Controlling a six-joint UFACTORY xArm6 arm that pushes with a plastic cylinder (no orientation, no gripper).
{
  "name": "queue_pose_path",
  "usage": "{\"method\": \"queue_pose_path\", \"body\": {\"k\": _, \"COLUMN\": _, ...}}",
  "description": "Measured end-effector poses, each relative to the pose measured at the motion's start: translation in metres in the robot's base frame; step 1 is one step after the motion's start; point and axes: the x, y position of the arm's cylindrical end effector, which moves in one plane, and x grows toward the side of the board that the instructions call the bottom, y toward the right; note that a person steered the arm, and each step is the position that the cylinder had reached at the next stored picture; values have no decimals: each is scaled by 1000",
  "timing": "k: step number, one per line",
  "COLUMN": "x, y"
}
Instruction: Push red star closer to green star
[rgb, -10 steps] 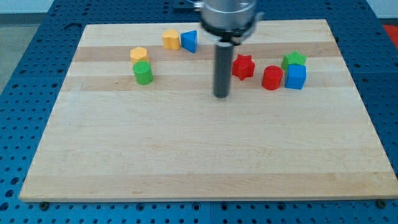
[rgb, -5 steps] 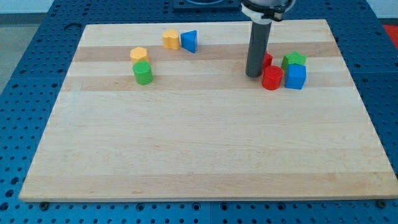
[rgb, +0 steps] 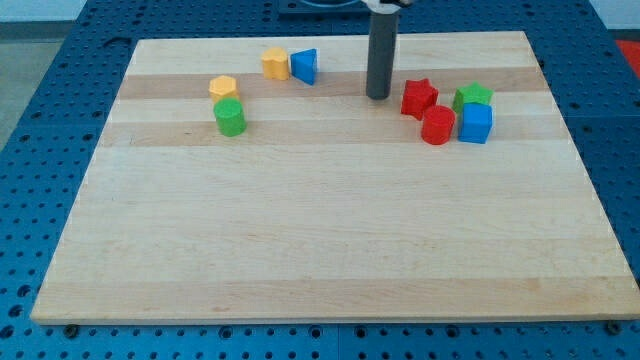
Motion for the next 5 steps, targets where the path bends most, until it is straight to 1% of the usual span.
{"method": "queue_pose_path", "body": {"k": 2, "x": 0, "y": 40}}
{"method": "queue_pose_path", "body": {"k": 5, "x": 6, "y": 46}}
